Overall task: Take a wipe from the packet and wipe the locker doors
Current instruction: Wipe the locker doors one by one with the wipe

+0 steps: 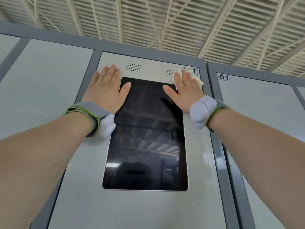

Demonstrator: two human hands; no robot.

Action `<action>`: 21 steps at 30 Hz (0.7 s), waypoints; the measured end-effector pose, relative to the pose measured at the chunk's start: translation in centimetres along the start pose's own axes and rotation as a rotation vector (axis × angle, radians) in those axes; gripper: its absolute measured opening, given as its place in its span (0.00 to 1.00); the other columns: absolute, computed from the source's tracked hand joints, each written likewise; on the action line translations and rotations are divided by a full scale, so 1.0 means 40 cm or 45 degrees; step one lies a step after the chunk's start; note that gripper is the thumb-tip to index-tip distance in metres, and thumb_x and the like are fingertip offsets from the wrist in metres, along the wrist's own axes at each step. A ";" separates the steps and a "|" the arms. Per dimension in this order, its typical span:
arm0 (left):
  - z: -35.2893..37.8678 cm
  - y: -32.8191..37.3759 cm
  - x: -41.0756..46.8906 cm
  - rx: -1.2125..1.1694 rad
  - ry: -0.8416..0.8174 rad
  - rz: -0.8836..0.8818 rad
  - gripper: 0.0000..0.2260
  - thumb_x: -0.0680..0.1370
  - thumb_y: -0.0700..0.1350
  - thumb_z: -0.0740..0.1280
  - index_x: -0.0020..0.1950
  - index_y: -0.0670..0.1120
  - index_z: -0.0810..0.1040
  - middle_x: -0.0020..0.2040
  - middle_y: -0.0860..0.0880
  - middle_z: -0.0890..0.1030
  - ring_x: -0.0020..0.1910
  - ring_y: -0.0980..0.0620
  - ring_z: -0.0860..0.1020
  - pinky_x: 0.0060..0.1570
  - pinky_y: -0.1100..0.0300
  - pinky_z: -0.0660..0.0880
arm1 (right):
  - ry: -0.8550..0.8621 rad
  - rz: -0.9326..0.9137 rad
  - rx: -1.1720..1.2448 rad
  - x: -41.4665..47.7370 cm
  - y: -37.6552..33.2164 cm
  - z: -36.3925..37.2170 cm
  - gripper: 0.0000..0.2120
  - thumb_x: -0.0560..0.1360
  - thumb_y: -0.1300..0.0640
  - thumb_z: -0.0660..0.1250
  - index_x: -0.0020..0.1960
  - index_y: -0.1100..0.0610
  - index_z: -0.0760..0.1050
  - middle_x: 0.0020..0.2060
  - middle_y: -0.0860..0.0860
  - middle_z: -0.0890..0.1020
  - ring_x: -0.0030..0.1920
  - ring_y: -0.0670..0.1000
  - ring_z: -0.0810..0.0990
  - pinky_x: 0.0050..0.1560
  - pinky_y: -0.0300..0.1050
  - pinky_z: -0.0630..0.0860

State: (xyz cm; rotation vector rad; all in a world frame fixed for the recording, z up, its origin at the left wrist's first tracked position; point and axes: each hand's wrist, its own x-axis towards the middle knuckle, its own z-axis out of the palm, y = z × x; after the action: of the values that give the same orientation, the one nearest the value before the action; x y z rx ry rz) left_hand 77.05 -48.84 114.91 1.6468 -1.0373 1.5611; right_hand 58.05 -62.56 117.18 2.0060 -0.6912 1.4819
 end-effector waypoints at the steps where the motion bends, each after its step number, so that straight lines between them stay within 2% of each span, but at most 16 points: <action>1: 0.000 0.000 0.001 -0.007 -0.004 0.002 0.28 0.82 0.55 0.44 0.77 0.40 0.49 0.78 0.44 0.49 0.77 0.47 0.46 0.74 0.50 0.42 | 0.025 0.046 -0.008 0.021 -0.001 -0.002 0.34 0.79 0.36 0.44 0.77 0.54 0.44 0.77 0.54 0.44 0.76 0.52 0.41 0.74 0.47 0.39; 6: -0.001 0.001 0.001 -0.042 -0.008 -0.007 0.28 0.82 0.55 0.44 0.77 0.41 0.49 0.78 0.45 0.49 0.77 0.48 0.45 0.74 0.52 0.41 | 0.069 0.121 -0.028 0.071 -0.011 -0.001 0.33 0.78 0.36 0.43 0.77 0.53 0.47 0.77 0.54 0.46 0.76 0.52 0.43 0.74 0.49 0.41; 12: -0.003 0.000 0.002 -0.041 0.007 -0.006 0.27 0.82 0.53 0.45 0.77 0.41 0.50 0.78 0.45 0.49 0.77 0.48 0.46 0.74 0.52 0.42 | -0.046 -0.122 0.046 -0.010 0.003 -0.011 0.27 0.81 0.42 0.42 0.77 0.49 0.45 0.77 0.51 0.43 0.76 0.50 0.40 0.73 0.45 0.38; 15: -0.004 0.000 0.000 -0.043 0.011 -0.003 0.26 0.82 0.53 0.45 0.77 0.40 0.50 0.78 0.45 0.50 0.77 0.48 0.46 0.74 0.51 0.42 | -0.058 -0.169 0.062 -0.017 0.016 -0.013 0.25 0.82 0.46 0.41 0.77 0.49 0.46 0.77 0.50 0.44 0.76 0.50 0.40 0.73 0.44 0.38; 19: -0.005 0.000 -0.002 -0.068 0.010 0.003 0.26 0.83 0.52 0.46 0.77 0.41 0.50 0.78 0.45 0.51 0.77 0.47 0.47 0.74 0.51 0.42 | 0.043 -0.027 -0.024 0.050 0.003 -0.006 0.24 0.82 0.48 0.43 0.77 0.50 0.48 0.77 0.53 0.48 0.76 0.52 0.46 0.74 0.48 0.42; 21: -0.006 -0.001 -0.003 -0.076 0.021 0.002 0.25 0.83 0.51 0.46 0.77 0.41 0.51 0.78 0.45 0.51 0.77 0.48 0.47 0.74 0.51 0.42 | 0.029 0.043 0.001 0.071 -0.016 -0.001 0.24 0.82 0.47 0.42 0.77 0.50 0.46 0.77 0.53 0.47 0.76 0.53 0.44 0.74 0.49 0.40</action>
State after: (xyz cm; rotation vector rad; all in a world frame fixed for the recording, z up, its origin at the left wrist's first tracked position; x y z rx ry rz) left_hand 76.95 -48.60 114.83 1.5910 -1.0672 1.5277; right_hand 59.19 -62.32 119.83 1.9841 -0.7181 1.5224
